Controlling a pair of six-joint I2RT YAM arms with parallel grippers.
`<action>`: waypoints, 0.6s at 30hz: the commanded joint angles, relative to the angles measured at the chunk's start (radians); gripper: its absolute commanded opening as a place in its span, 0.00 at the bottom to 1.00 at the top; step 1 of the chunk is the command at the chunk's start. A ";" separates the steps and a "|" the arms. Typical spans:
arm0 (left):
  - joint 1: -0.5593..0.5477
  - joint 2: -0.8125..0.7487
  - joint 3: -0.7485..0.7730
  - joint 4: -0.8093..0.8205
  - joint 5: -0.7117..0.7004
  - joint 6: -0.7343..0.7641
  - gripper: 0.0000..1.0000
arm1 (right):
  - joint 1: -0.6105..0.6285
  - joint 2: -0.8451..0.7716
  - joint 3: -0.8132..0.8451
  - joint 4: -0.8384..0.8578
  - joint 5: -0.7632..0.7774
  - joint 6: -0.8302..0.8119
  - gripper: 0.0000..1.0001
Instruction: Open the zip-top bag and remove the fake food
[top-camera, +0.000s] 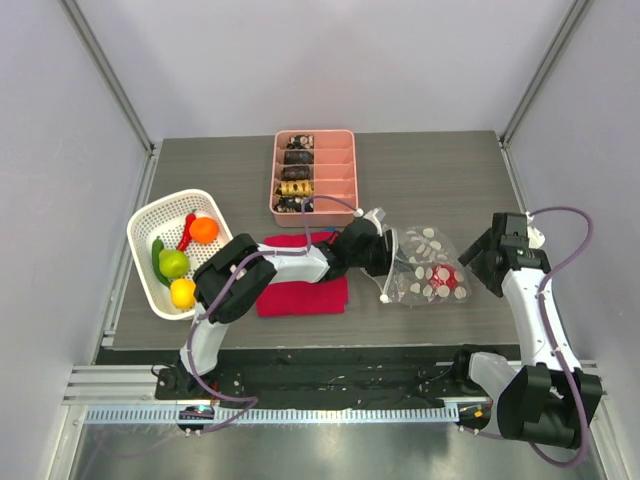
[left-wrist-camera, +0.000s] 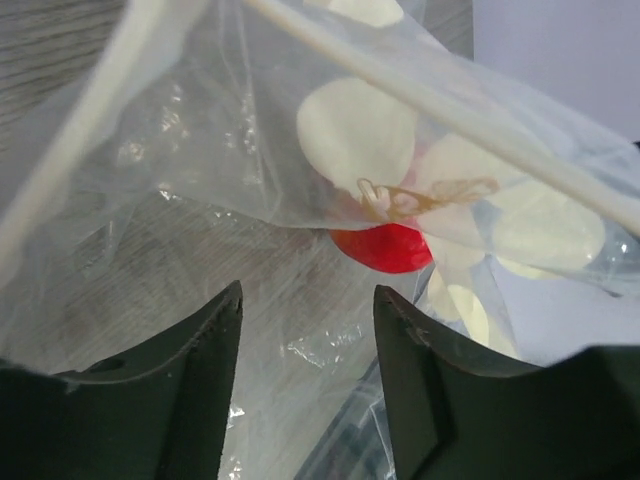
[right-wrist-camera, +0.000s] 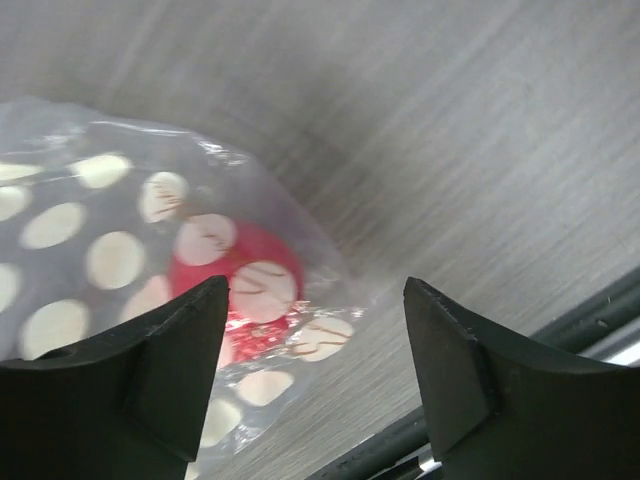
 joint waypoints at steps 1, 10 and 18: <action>0.007 -0.033 0.011 0.078 0.078 0.022 0.59 | -0.030 -0.033 -0.050 0.016 -0.001 0.070 0.74; -0.007 -0.013 -0.016 0.175 0.146 -0.020 0.71 | -0.030 -0.073 -0.237 0.180 -0.325 0.291 0.33; -0.026 0.025 -0.016 0.175 0.161 -0.008 0.86 | -0.030 -0.045 -0.291 0.294 -0.395 0.348 0.31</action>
